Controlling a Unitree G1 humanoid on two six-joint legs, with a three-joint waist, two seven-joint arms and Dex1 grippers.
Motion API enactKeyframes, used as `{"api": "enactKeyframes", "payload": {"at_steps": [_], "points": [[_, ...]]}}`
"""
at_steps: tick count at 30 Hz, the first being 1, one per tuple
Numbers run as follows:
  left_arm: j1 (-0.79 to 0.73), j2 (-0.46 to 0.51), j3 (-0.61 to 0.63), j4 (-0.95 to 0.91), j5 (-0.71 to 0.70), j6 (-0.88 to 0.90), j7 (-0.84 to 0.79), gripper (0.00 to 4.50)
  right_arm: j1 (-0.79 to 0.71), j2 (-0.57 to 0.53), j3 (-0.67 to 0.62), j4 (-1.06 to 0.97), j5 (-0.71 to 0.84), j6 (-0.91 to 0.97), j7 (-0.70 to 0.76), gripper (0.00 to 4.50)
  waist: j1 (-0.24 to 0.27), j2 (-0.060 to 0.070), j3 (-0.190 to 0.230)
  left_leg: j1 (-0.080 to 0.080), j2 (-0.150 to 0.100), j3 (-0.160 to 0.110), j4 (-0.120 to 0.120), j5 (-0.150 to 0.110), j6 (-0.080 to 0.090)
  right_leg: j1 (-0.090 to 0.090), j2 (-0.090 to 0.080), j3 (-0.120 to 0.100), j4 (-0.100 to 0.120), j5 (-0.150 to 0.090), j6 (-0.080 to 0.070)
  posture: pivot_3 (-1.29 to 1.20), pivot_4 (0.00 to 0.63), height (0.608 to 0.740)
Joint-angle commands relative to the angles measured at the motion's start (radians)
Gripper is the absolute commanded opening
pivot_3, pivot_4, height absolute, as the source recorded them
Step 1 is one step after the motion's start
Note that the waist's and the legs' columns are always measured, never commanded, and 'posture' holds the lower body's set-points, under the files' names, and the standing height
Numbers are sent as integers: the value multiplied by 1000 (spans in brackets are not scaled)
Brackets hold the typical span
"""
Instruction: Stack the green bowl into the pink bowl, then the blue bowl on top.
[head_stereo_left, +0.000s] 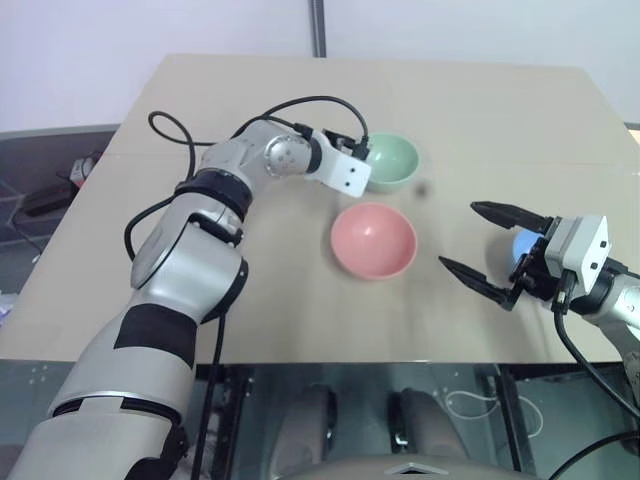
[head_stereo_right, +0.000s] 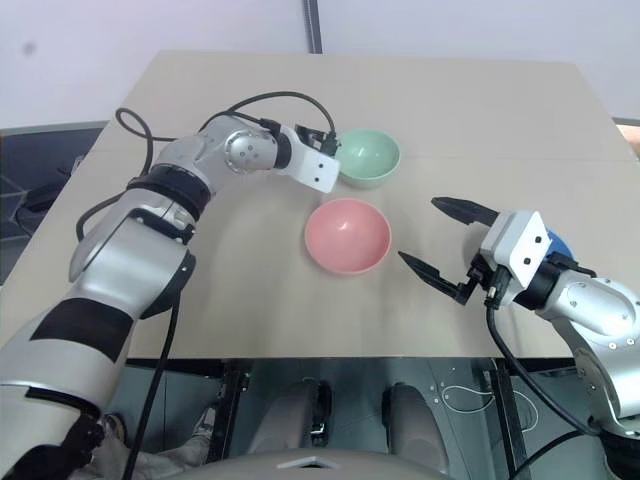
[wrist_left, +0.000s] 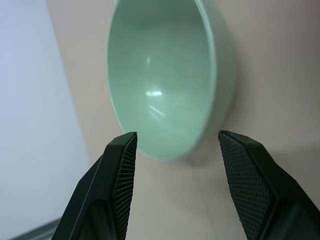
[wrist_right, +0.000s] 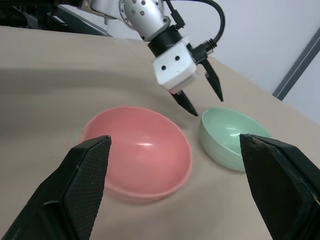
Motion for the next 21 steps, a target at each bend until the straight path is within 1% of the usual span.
{"api": "enactKeyframes", "payload": {"at_steps": [1,4,6,8,10,13,16,17,19,21], "points": [[-41,-26,-29,25,50,-20,51,2739,13,1,-41,-52,3,-8,-21,4500,1,0,0,0,0,0,0,0,0,0,0,0,0,0,0,0,150,740],[-45,-53,-60,47,94,-7,87,1951,15,2,-38,-47,-2,-13,-28,4500,1,0,0,0,0,0,1,0,0,0,0,0,1,0,0,0,150,740],[-42,-68,-74,60,117,6,112,1050,13,2,-37,-45,-4,-13,-31,4500,2,0,0,0,-1,0,1,0,0,0,0,0,1,0,0,0,150,740],[-40,-80,-75,70,123,17,124,56,12,1,-35,-43,-6,-15,-32,4500,2,0,0,0,-1,0,1,0,0,0,0,0,1,0,0,0,150,740],[-40,-85,-70,76,121,22,134,15,12,0,-35,-42,-8,-16,-33,4500,1,0,0,-1,-1,-1,1,0,0,0,0,-1,1,0,0,0,150,740],[-38,-61,-20,63,65,-37,96,15,21,1,-36,-44,-11,-21,-31,4500,1,0,0,-1,-1,-1,1,0,0,0,0,-1,1,0,0,0,150,740],[-34,-20,54,28,-41,-148,-24,15,28,3,-41,-43,-14,-27,-29,4500,0,0,0,-1,0,-1,1,0,-1,0,0,-1,1,0,0,0,150,740],[-28,-6,88,10,-97,-190,-97,15,30,4,-41,-43,-15,-28,-29,4500,0,0,0,0,0,0,1,2,-3,0,0,-1,1,0,0,0,150,740],[1,19,166,-54,-267,-248,-307,15,33,4,-46,-41,-16,-31,-29,4500,0,0,0,0,1,0,1,2,-4,0,0,-1,1,0,0,0,150,740],[79,56,195,-199,-476,-253,-564,15,43,4,-63,-33,-16,-39,-24,4500,-1,1,-1,0,2,0,1,2,-4,0,0,-1,1,0,0,0,150,740]]}}
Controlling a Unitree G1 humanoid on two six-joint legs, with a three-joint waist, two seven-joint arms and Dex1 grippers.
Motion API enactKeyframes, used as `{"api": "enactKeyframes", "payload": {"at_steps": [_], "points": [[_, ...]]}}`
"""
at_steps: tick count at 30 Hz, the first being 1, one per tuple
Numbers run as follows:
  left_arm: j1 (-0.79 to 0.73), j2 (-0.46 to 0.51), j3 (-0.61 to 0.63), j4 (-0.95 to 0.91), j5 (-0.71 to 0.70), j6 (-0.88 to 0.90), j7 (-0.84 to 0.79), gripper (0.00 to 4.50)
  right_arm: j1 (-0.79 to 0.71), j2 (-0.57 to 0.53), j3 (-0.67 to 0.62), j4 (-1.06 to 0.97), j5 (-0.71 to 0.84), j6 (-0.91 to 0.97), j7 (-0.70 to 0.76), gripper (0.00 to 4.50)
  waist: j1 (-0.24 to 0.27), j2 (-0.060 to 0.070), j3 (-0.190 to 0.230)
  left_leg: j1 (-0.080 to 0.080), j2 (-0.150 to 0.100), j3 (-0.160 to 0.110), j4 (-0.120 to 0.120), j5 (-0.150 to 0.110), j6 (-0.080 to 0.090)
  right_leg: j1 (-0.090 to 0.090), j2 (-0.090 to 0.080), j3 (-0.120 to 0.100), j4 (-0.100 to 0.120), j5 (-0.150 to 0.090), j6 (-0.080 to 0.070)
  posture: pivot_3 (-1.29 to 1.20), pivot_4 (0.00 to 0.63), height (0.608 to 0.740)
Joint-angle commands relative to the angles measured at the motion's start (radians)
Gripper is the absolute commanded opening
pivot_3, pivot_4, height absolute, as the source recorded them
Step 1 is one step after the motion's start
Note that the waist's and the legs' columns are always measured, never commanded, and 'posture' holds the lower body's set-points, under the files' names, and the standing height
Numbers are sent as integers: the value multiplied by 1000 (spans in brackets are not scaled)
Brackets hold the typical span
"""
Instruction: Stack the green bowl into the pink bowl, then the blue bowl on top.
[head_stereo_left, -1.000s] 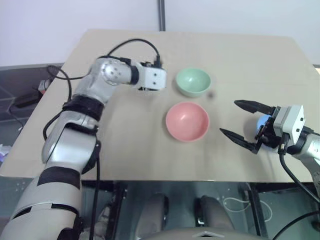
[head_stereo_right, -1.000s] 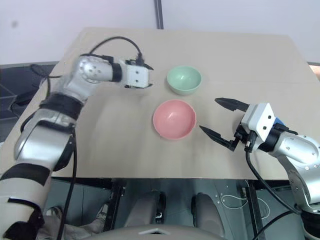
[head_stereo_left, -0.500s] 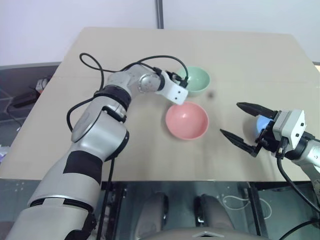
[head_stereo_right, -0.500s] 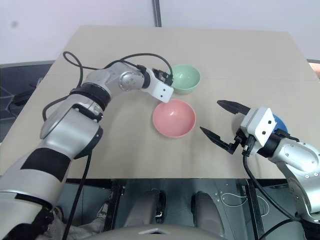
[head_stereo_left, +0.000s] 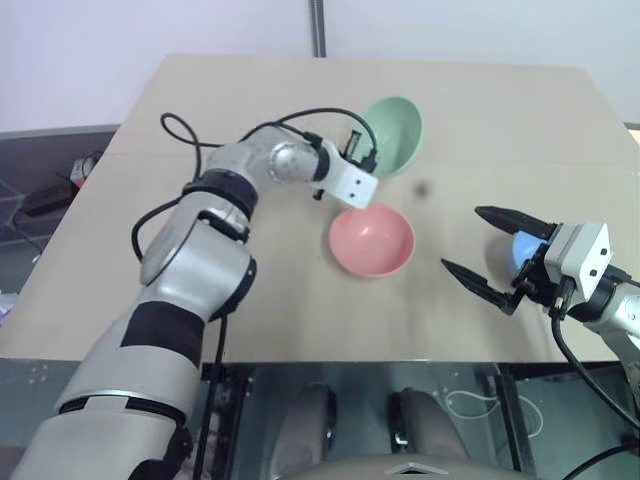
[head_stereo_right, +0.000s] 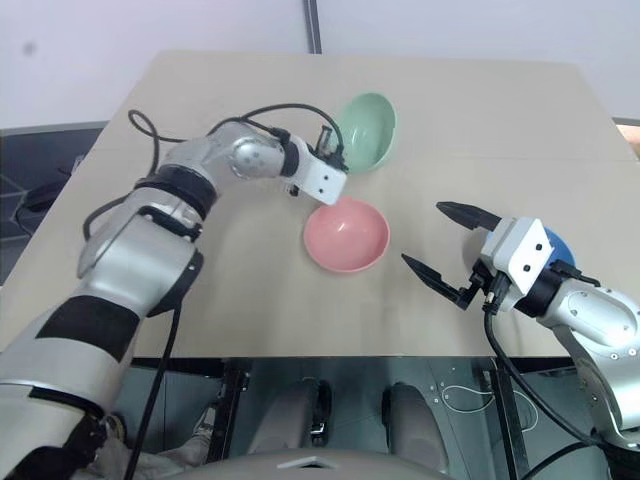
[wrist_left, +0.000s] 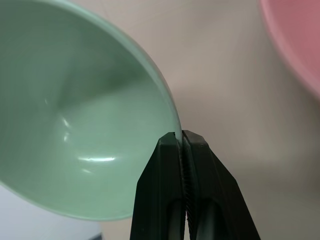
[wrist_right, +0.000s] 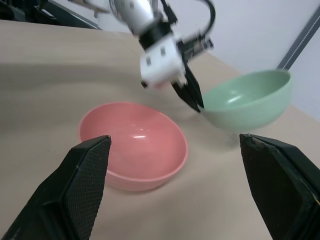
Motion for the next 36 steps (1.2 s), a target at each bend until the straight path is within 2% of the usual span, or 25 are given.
{"api": "enactKeyframes", "payload": {"at_steps": [1,3,5,8,9,10,12,13,17,23,25,27,29,31,34,36], "points": [[123,69,71,-291,-370,-5,-427,15,17,0,-64,-9,5,-36,6,4500,-1,2,-1,0,1,0,0,0,0,0,0,0,0,0,0,0,150,740],[248,156,54,-532,-518,88,-597,15,30,-1,-87,3,4,-46,10,4500,-4,3,-1,1,1,1,0,0,0,1,-1,1,0,0,0,0,150,740],[326,213,59,-695,-591,173,-675,15,45,-6,-108,12,0,-54,16,4500,-12,3,-1,2,2,2,0,0,0,1,-1,2,1,0,0,0,150,740],[377,260,80,-808,-622,259,-727,1004,67,-11,-147,17,6,-57,22,4500,-5,3,-1,1,2,0,2,0,0,1,0,0,2,0,0,0,150,740],[384,265,85,-822,-612,268,-723,1672,72,-11,-155,17,7,-57,25,4500,-4,3,-1,2,1,-1,4,-1,2,3,0,0,2,0,0,0,150,740],[391,262,94,-835,-605,273,-705,1848,78,-11,-162,17,6,-58,27,4500,0,3,-1,2,1,-1,5,-2,3,3,0,-1,3,0,0,0,150,740],[400,246,116,-857,-599,281,-668,2733,87,-11,-171,19,5,-59,30,4500,2,3,-1,6,1,-1,6,-3,4,8,0,-1,2,0,0,0,150,740],[399,240,136,-877,-608,310,-646,2885,92,-12,-173,18,9,-48,29,4500,2,3,-1,11,1,-1,6,-3,5,14,0,-1,2,0,0,0,150,740],[407,262,227,-1008,-694,580,-589,2885,115,-22,-169,16,10,8,15,4500,-1,3,-1,15,2,-2,7,-3,6,18,1,-1,2,0,1,0,150,740],[547,390,366,-1273,-877,1066,-536,2885,165,-40,-164,47,-18,131,-29,4500,-24,5,-2,15,5,-1,7,-3,6,17,2,0,3,0,0,0,150,740],[602,414,415,-1354,-951,1194,-507,2885,184,-56,-163,59,-97,193,-98,4500,-23,5,-2,15,5,-1,7,-3,6,17,2,0,2,0,0,0,150,740],[650,398,474,-1402,-1043,1325,-443,2885,182,-63,-152,104,-143,224,-130,4500,-19,5,-2,15,5,-1,7,-3,6,17,2,0,2,0,0,0,150,740],[715,330,545,-1413,-1111,1350,-366,2885,170,-71,-135,150,-139,248,-108,4500,-16,5,-2,16,5,-1,8,-3,6,18,1,0,2,0,0,0,150,740],[784,286,586,-1411,-1123,1305,-355,2885,131,-67,-121,195,-144,282,-123,4500,-16,6,-2,16,5,-1,8,-3,6,18,1,0,3,0,0,0,150,740],[886,269,620,-1402,-1108,1179,-433,2885,96,-84,-97,241,-163,297,-111,4500,-25,6,-2,17,6,1,8,-3,6,18,2,2,3,0,0,0,150,740],[933,274,646,-1388,-1152,1163,-509,2885,81,-86,-89,255,-168,304,-106,4500,-24,6,-2,16,6,1,8,-3,5,17,2,2,3,0,0,0,150,740]]}}
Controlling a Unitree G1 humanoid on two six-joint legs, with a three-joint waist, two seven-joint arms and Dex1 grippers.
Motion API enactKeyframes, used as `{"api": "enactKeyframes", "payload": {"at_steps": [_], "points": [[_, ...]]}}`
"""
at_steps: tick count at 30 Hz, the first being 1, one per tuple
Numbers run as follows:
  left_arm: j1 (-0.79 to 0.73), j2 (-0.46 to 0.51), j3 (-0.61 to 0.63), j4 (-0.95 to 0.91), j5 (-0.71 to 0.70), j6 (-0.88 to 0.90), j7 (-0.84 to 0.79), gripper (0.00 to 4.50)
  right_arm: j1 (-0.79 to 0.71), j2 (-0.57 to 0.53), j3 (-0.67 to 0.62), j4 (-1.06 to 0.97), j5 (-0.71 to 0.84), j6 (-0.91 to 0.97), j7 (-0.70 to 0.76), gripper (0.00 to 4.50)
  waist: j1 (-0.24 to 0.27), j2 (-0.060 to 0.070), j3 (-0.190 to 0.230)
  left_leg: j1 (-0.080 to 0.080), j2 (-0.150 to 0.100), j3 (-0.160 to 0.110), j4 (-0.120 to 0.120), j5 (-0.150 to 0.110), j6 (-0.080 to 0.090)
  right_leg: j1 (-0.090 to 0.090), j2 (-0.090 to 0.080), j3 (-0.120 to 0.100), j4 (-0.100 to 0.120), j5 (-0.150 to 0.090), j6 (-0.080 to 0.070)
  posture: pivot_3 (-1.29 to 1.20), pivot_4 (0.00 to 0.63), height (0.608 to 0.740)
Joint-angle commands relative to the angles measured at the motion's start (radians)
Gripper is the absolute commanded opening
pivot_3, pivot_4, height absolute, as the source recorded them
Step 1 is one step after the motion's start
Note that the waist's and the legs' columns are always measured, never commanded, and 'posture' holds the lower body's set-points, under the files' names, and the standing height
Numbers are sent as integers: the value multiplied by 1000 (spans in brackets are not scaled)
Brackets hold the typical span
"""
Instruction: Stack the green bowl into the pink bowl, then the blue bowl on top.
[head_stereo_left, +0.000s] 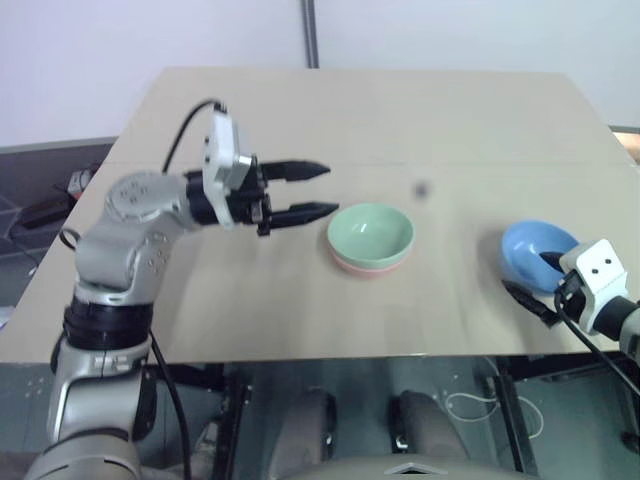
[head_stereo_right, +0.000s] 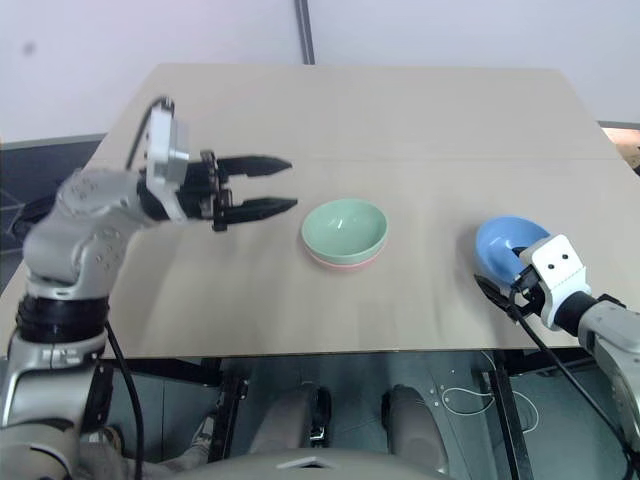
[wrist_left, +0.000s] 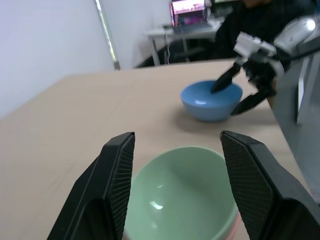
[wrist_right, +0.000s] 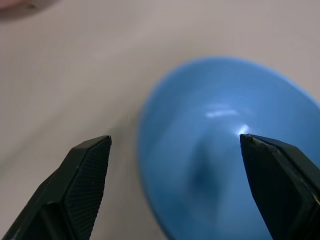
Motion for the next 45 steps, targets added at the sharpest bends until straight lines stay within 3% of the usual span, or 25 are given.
{"api": "enactKeyframes", "payload": {"at_steps": [1,2,3,5,6,10,11,12,18,22,28,33,36,40,45], "points": [[41,27,80,11,-80,-43,-130,2885,-33,-20,9,9,-12,8,11,4500,2,0,0,0,0,0,0,0,0,0,0,0,0,0,0,0,150,740],[54,48,78,41,-93,-23,-178,2885,-41,-22,20,18,-15,11,14,4500,2,0,0,0,0,0,0,0,0,0,0,0,0,0,0,0,150,740],[60,63,79,60,-106,-6,-211,3381,-48,-22,28,26,-20,12,18,4234,2,0,0,0,0,0,0,0,0,0,0,0,0,0,0,0,150,740],[62,70,82,72,-115,-3,-235,3949,-55,-23,34,34,-23,11,28,3686,3,1,0,0,0,0,0,0,0,0,0,0,0,0,0,0,150,740],[60,66,86,70,-114,-12,-233,4467,-56,-25,35,36,-24,10,35,3162,7,1,0,0,0,0,0,0,0,0,0,0,-1,0,0,0,150,740],[67,72,93,57,-131,16,-231,4500,-67,-29,41,38,-30,6,46,1390,10,0,0,-1,0,0,0,0,0,0,0,0,-2,0,0,0,150,740],[69,71,94,57,-128,12,-230,4500,-68,-32,44,36,-40,-7,50,724,10,0,0,-1,0,0,0,0,0,0,0,0,-2,0,0,0,150,740],[73,69,94,56,-124,7,-230,4500,-67,-36,49,34,-52,-22,51,503,9,0,0,-1,0,0,0,0,0,0,0,0,-2,0,0,0,150,740],[94,57,101,49,-109,-24,-210,4500,-105,-47,59,-32,-60,-51,61,503,6,1,0,0,0,0,0,0,0,0,0,0,-2,0,0,0,150,740],[118,63,102,61,-79,-62,-219,4500,-218,-25,98,-160,36,-35,105,503,-4,2,1,0,1,0,0,0,0,0,0,0,-2,0,0,0,150,740],[147,64,107,76,-54,-76,-203,4500,-469,102,327,-265,144,87,85,503,-2,2,2,0,2,-1,-2,0,0,-1,0,-1,-2,0,0,0,150,740],[176,59,101,72,-11,-119,-192,4500,-574,251,547,-78,41,38,68,503,5,1,2,-2,0,-1,-2,0,0,-1,-2,-2,-3,0,0,0,150,740],[196,55,102,55,0,-124,-171,4500,-590,265,598,33,-45,-51,76,1383,7,2,2,-2,-1,-1,-2,0,0,-1,-3,-2,-3,0,0,0,150,740],[224,47,123,39,14,-132,-107,4500,-583,252,559,-16,-26,-64,106,3294,6,2,2,-2,-2,-1,-3,0,0,-2,-3,-2,-3,0,0,0,150,740],[252,18,129,-6,71,-138,48,4500,-543,231,418,-174,100,-10,105,3294,4,2,2,-1,-1,-2,-5,0,0,-2,-4,-3,-3,0,0,0,150,740]]}}
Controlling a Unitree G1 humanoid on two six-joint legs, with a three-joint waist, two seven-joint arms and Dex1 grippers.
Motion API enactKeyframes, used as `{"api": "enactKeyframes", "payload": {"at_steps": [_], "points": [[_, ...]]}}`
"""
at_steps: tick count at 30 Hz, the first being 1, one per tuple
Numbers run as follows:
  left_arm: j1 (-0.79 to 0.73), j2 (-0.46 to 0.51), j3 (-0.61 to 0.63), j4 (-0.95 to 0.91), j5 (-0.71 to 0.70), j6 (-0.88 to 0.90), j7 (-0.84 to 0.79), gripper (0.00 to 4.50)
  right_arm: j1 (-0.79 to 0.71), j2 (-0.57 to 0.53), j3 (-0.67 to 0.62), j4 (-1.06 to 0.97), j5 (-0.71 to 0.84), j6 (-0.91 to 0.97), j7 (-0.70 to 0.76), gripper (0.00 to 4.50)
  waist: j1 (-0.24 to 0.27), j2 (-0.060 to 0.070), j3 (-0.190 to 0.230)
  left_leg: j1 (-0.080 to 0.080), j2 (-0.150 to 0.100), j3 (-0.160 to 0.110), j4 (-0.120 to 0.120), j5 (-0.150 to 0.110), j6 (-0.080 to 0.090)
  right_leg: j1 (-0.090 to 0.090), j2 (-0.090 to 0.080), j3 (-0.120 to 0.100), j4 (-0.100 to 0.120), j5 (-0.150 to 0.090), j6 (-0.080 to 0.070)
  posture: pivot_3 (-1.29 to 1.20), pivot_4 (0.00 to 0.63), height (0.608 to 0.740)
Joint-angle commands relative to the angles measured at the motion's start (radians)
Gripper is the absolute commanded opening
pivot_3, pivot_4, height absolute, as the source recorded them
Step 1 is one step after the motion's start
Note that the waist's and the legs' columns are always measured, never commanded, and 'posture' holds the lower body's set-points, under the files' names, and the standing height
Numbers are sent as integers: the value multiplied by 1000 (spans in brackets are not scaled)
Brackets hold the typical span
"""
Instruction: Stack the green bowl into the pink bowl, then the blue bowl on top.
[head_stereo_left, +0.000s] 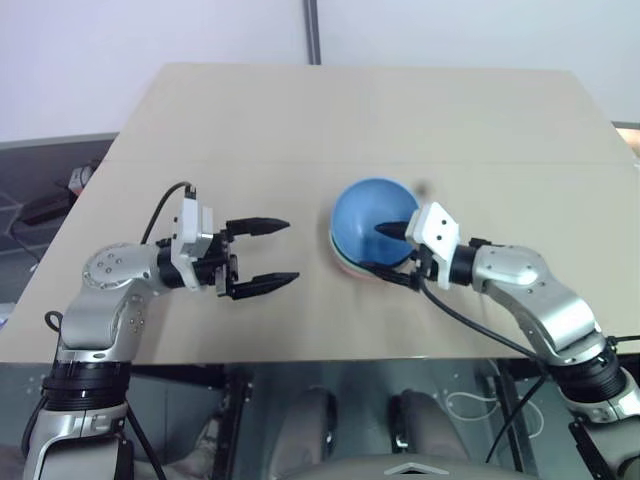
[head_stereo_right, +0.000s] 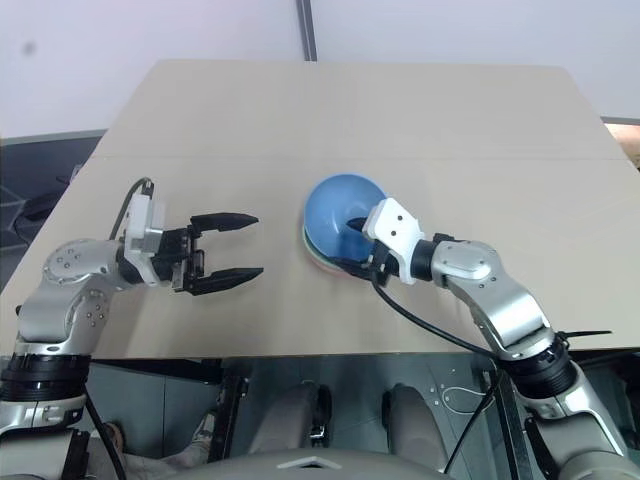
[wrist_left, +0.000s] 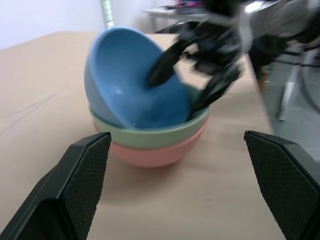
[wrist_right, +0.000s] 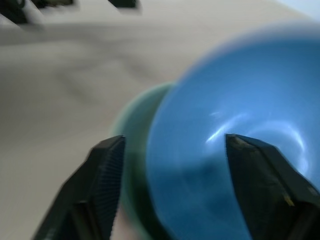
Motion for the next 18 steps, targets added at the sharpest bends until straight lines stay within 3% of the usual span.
{"api": "enactKeyframes", "payload": {"at_steps": [1,6,12,18], "points": [[21,-25,45,-84,19,2,129,4500,26,-12,-149,-155,122,32,-8,3294,0,0,0,0,0,0,-1,0,0,0,0,0,0,0,0,0,150,740],[67,-71,91,-150,9,10,261,4500,121,-61,-299,-243,226,79,-22,3294,-1,-1,0,1,-1,-1,-4,0,0,0,-7,-1,-1,0,0,0,150,740],[252,6,174,-265,-39,133,285,4500,444,-192,-596,-173,236,32,88,3294,-1,-1,-1,1,-3,-1,-8,0,0,1,-9,0,-5,0,0,0,150,740],[361,24,234,-290,-60,162,276,4500,592,-246,-713,-121,207,-60,174,3294,-4,-1,-1,3,-3,-1,-8,0,0,2,-8,1,-5,0,0,0,150,740]]}}
